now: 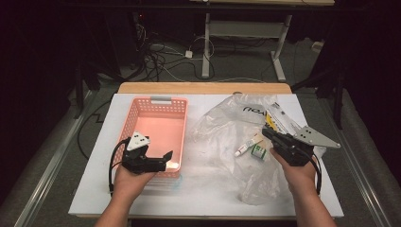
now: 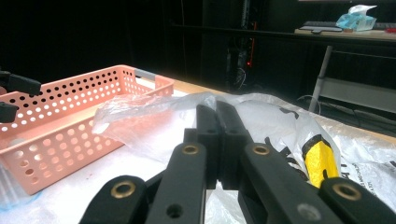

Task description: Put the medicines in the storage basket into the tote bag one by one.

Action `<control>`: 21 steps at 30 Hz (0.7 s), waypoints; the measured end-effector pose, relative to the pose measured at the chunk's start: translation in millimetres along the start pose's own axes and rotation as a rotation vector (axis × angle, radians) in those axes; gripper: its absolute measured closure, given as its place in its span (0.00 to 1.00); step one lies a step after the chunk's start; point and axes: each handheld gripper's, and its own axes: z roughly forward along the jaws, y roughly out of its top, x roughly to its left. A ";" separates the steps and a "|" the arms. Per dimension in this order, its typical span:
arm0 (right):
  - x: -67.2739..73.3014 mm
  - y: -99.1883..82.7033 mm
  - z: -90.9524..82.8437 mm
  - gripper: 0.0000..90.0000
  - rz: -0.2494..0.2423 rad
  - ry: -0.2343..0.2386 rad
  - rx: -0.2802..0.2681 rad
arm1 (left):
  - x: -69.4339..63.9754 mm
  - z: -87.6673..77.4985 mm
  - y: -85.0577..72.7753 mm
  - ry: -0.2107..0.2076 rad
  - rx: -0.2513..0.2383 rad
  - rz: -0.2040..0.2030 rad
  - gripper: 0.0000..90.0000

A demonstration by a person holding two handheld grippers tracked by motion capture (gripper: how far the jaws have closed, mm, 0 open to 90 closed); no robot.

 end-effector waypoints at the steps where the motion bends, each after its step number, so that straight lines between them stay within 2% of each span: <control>1: 0.1 0.0 -0.1 1.00 0.003 -0.001 0.001 | 1.4 -0.8 -0.4 0.005 0.000 -0.002 0.03; 11: 0.4 -0.7 1.3 1.00 -0.004 0.004 0.002 | 12.5 -9.1 -5.0 0.009 -0.014 -0.026 0.24; 13: 0.3 -0.7 1.4 1.00 -0.003 0.006 0.003 | 14.8 -10.1 -5.2 0.005 -0.011 -0.050 0.28; 16: -0.3 -1.1 1.8 1.00 0.006 0.006 0.003 | 16.1 -10.6 -3.1 0.012 0.017 -0.071 0.34; 18: -0.9 -1.6 2.3 1.00 0.003 0.005 0.005 | 14.7 -10.6 -0.7 0.024 0.051 -0.062 0.38; 19: -0.8 -1.8 2.4 1.00 0.004 0.004 0.006 | 13.9 -10.9 0.1 0.031 0.072 -0.049 0.44; 21: -0.4 -1.6 2.4 1.00 0.002 0.005 0.005 | 14.6 -12.0 0.6 0.025 0.097 -0.043 0.51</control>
